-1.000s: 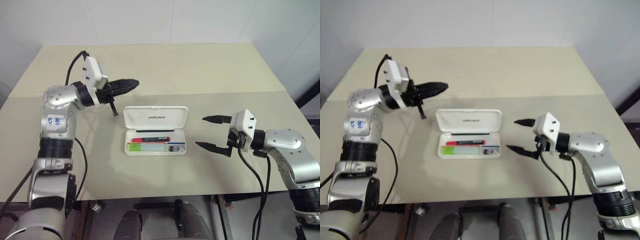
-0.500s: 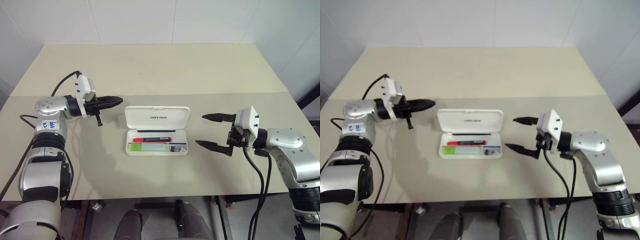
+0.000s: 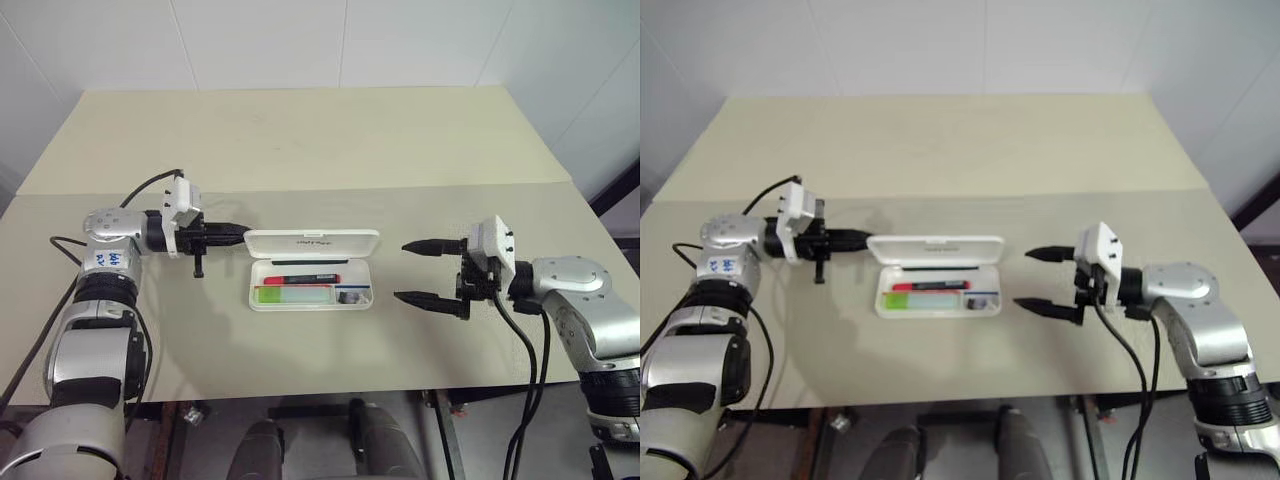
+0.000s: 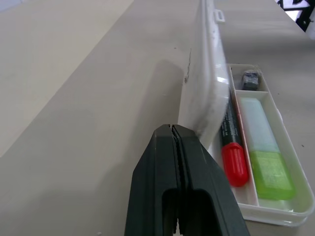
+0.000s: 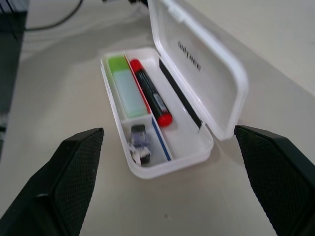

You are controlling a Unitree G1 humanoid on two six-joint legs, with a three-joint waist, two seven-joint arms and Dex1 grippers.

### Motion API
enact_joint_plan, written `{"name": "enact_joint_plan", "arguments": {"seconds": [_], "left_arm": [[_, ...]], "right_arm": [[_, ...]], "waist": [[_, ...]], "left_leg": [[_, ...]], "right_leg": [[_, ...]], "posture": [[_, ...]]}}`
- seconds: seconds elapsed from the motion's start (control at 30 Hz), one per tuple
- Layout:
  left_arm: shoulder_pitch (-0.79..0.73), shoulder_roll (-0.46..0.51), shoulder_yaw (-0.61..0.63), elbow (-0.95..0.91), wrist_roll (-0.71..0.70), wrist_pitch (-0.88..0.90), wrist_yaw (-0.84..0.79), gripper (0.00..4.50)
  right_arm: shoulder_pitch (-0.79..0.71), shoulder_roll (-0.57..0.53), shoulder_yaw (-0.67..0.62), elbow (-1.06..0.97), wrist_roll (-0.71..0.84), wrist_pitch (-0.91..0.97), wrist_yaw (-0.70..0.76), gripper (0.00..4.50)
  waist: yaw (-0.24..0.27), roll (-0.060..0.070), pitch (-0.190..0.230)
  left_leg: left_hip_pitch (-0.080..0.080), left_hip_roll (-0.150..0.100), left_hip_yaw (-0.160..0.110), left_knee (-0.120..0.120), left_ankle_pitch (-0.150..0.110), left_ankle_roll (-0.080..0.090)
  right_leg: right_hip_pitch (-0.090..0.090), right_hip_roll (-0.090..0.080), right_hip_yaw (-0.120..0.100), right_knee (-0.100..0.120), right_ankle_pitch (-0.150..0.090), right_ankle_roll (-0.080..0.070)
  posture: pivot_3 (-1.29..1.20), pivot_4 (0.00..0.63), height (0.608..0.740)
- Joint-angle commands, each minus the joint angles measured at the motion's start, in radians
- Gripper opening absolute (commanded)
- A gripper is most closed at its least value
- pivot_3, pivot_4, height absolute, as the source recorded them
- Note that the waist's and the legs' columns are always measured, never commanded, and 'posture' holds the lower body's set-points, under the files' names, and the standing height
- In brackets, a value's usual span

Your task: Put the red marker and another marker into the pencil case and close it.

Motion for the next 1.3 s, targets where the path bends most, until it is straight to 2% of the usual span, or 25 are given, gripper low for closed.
{"name": "enact_joint_plan", "arguments": {"seconds": [0.03, 0.23, 0.43, 0.53, 0.73, 1.2, 1.3], "left_arm": [[0.024, 0.0, -0.03, -0.087, -0.009, -0.003, -0.109, 0.07], [0.076, -0.004, -0.091, -0.223, -0.042, 0.015, -0.113, 0.07], [0.129, 0.005, -0.171, -0.34, -0.022, -0.022, -0.112, 0.07], [0.143, 0.023, -0.22, -0.355, 0.019, -0.09, -0.112, 0.07], [0.163, 0.032, -0.292, -0.426, -0.004, -0.131, -0.113, 0.07], [0.105, 0.046, -0.388, -0.297, 0.164, -0.382, -0.053, 0.07], [0.095, 0.027, -0.371, -0.284, 0.143, -0.373, -0.03, 0.07]], "right_arm": [[-0.038, 0.009, -0.053, 0.019, 0.06, -0.044, 0.052, 4.5], [-0.097, 0.004, -0.096, 0.106, 0.133, -0.078, 0.153, 4.5], [-0.126, -0.049, -0.123, 0.181, 0.154, -0.076, 0.266, 4.5], [-0.139, -0.066, -0.125, 0.206, 0.145, -0.081, 0.284, 4.5], [-0.141, -0.056, -0.122, 0.195, 0.139, -0.082, 0.254, 4.5], [-0.137, -0.034, -0.105, 0.162, 0.13, -0.071, 0.201, 4.5], [-0.146, -0.032, -0.103, 0.167, 0.127, -0.072, 0.199, 4.5]], "waist": [[0.0, 0.0, 0.0], [0.0, 0.0, 0.0], [0.0, 0.001, 0.0], [-0.001, 0.001, 0.0], [-0.001, 0.001, 0.001], [0.001, 0.002, 0.0], [-0.002, 0.004, -0.001]], "left_leg": [[0.0, 0.0, 0.0, 0.0, 0.0, 0.0], [0.0, 0.0, 0.0, 0.0, 0.0, 0.0], [0.0, 0.0, 0.0, 0.0, 0.0, 0.0], [0.0, 0.0, 0.0, 0.0, 0.0, 0.0], [0.001, 0.0, 0.0, 0.0, 0.0, 0.0], [0.001, 0.0, 0.0, 0.0, 0.0, 0.0], [0.002, 0.0, 0.0, 0.001, 0.0, 0.0]], "right_leg": [[0.0, 0.0, 0.0, 0.0, 0.0, 0.0], [0.0, 0.0, 0.0, 0.0, 0.0, 0.0], [0.0, 0.0, 0.0, 0.0, 0.0, 0.0], [0.0, 0.0, 0.0, 0.0, 0.0, 0.0], [0.0, 0.0, 0.0, 0.001, -0.001, -0.001], [0.001, 0.0, 0.0, 0.001, -0.001, -0.002], [0.001, 0.0, 0.001, 0.001, -0.002, -0.004]], "posture": [[0.0, 0.15, 0.74], [0.0, 0.15, 0.74], [0.0, 0.15, 0.74], [0.0, 0.15, 0.74], [0.0, 0.15, 0.74], [0.0, 0.15, 0.74], [0.0, 0.15, 0.74]]}}
